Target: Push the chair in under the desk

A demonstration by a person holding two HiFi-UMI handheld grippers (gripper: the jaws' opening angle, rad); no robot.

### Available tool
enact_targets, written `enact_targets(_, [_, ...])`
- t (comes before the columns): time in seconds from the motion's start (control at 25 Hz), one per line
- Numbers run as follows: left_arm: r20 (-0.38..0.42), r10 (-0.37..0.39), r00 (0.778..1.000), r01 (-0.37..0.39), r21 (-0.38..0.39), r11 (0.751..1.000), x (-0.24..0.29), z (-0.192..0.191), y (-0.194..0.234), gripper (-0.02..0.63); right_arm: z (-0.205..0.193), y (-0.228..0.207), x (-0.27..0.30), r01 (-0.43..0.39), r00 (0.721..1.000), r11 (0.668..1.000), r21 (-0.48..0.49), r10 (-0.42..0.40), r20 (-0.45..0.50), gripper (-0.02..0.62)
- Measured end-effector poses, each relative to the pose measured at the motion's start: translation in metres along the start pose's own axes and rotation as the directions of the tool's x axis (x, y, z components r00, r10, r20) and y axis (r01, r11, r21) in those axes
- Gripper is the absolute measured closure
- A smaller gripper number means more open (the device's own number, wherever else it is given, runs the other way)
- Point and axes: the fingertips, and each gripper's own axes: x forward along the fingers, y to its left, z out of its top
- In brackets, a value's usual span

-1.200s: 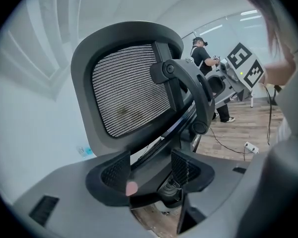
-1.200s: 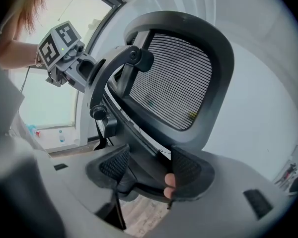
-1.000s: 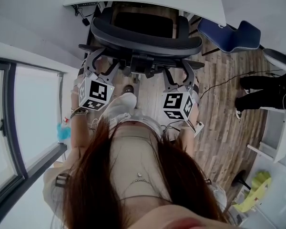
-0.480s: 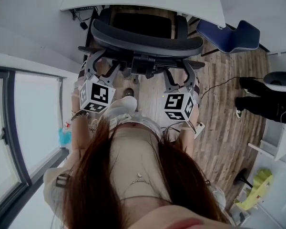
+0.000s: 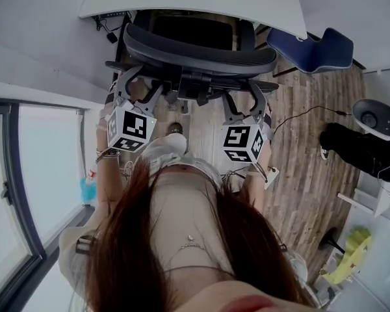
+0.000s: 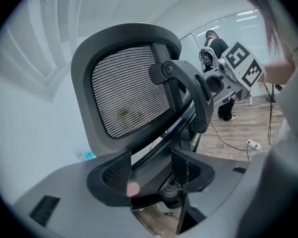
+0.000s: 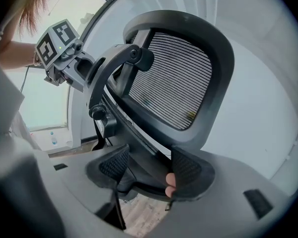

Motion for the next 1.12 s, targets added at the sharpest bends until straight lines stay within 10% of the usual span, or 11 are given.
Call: enact_targets(1.12, [0.034,-0.022,0.999,0.021,0.017,1.0,0.053,0.0,0.054,0.362,0.025,-0.02,0.063,0.039,0.999,0.999,0.025,-0.038,-0.032,0.33])
